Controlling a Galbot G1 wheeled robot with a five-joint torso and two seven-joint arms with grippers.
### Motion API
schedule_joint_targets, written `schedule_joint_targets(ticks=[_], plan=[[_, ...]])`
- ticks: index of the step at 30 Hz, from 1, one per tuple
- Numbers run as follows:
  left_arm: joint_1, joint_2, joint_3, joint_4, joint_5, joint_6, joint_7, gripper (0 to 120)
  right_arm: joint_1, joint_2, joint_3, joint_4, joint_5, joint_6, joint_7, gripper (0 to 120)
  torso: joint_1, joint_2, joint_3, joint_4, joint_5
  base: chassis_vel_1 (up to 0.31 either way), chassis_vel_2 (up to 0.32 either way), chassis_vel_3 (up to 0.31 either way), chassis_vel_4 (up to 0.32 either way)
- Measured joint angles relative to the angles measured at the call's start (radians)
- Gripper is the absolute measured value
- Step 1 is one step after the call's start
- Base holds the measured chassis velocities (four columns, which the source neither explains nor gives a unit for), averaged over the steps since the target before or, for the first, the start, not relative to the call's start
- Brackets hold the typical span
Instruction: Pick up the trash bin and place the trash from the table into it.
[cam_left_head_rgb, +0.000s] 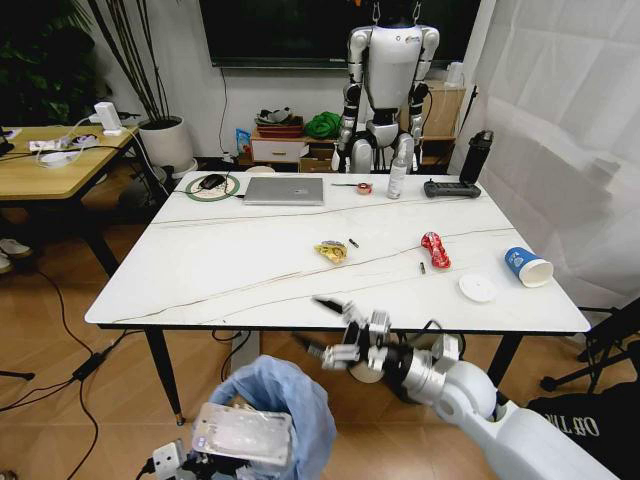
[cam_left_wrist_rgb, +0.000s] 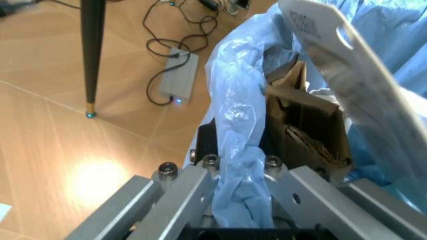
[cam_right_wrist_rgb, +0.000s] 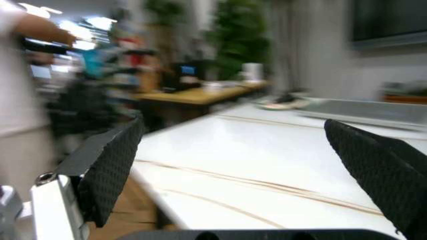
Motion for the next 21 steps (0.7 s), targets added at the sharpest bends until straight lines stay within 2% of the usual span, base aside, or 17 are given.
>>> schedule_joint_targets(ticks=[1, 4, 6, 7, 9, 11, 15, 16, 21], plan=[[0.000, 0.000, 0.000, 0.000, 0.000, 0.000, 0.000, 0, 0.000, 0.000, 0.000, 0.000, 0.000, 0.000, 0.000, 99, 0.000, 0.000, 0.000, 0.0000, 0.0000, 0.000, 0.000, 0.000, 0.000], [0.004, 0.003, -0.021, -0.012, -0.001, 0.001, 0.000, 0, 0.038, 0.018, -0.018, -0.016, -0.084, -0.077, 0.224, 100, 0.000, 0.000, 0.000, 0.0001, 0.0001, 0.000, 0.000, 0.000, 0.000], [0.005, 0.004, -0.030, -0.022, -0.007, 0.001, 0.002, 0, 0.066, 0.031, -0.023, -0.024, -0.101, -0.150, 0.279, 100, 0.000, 0.000, 0.000, 0.0001, 0.0000, 0.000, 0.000, 0.000, 0.000], [0.005, 0.004, -0.030, -0.022, -0.007, 0.001, 0.002, 0, 0.066, 0.031, -0.023, -0.024, -0.101, -0.150, 0.279, 100, 0.000, 0.000, 0.000, 0.0001, 0.0000, 0.000, 0.000, 0.000, 0.000], [0.006, 0.002, -0.037, -0.030, -0.010, 0.001, 0.003, 0, 0.103, 0.054, -0.018, -0.037, -0.095, -0.276, 0.324, 100, 0.000, 0.000, 0.000, 0.0001, -0.0002, 0.000, 0.000, 0.000, 0.000], [0.005, -0.001, -0.038, -0.034, -0.010, 0.001, 0.005, 0, 0.140, 0.085, -0.014, -0.063, -0.064, -0.360, 0.354, 100, 0.000, 0.000, 0.000, 0.0001, 0.0000, 0.000, 0.000, 0.000, 0.000], [0.002, -0.012, -0.035, -0.035, -0.007, 0.001, 0.007, 0, 0.233, 0.166, 0.007, -0.151, 0.000, -0.496, 0.352, 100, 0.000, 0.000, 0.000, 0.0002, -0.0002, 0.000, 0.000, 0.000, 0.000], [0.002, -0.012, -0.035, -0.035, -0.007, 0.001, 0.007, 0, 0.233, 0.166, 0.007, -0.151, 0.000, -0.496, 0.352, 100, 0.000, 0.000, 0.000, 0.0002, -0.0002, 0.000, 0.000, 0.000, 0.000], [0.001, -0.025, -0.035, -0.036, -0.001, -0.001, 0.011, 0, 0.347, 0.264, 0.006, -0.333, 0.000, -0.524, 0.313, 100, 0.000, 0.000, 0.000, 0.0004, -0.0001, 0.000, 0.000, 0.000, 0.000]])
